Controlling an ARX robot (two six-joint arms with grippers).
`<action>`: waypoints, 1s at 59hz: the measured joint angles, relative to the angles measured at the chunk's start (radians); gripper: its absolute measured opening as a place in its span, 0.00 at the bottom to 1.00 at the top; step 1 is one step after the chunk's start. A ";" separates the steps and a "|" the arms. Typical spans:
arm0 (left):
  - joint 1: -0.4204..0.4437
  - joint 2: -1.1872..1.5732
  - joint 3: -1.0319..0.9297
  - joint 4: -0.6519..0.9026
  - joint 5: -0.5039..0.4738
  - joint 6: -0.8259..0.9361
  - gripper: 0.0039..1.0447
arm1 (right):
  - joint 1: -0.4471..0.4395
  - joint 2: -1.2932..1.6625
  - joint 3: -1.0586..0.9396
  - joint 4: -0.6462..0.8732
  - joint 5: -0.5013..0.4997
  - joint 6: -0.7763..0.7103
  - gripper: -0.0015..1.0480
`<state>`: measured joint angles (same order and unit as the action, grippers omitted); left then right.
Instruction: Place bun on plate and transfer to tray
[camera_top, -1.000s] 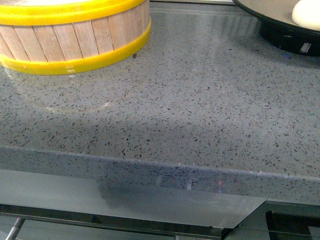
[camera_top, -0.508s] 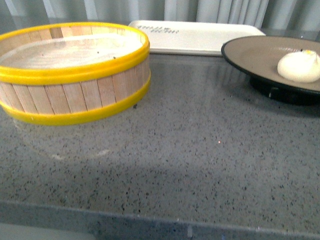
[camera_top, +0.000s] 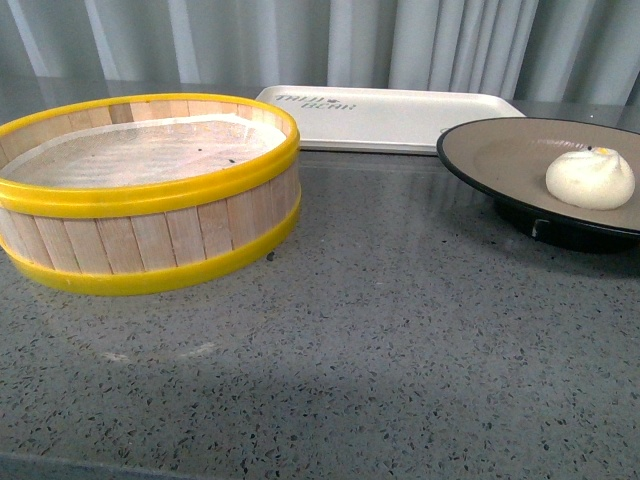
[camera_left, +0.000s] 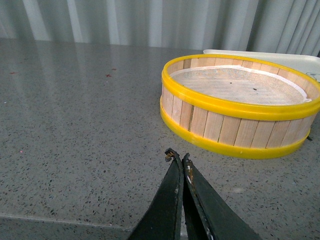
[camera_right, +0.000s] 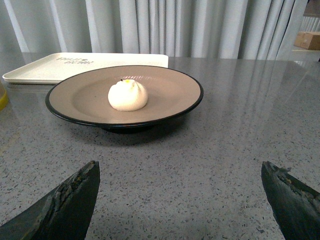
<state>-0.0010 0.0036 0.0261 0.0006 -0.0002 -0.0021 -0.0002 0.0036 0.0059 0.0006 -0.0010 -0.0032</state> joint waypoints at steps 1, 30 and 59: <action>0.000 0.000 0.000 0.000 0.000 0.000 0.04 | 0.000 0.000 0.000 0.000 0.000 0.000 0.92; 0.000 0.000 0.000 0.000 0.000 -0.001 0.74 | 0.000 0.000 0.000 0.000 0.000 0.000 0.92; 0.000 0.000 0.000 0.000 0.000 0.000 0.94 | 0.000 0.000 0.000 0.000 0.002 0.000 0.92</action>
<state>-0.0010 0.0036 0.0261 0.0006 -0.0002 -0.0025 -0.0002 0.0036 0.0055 0.0006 0.0006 -0.0032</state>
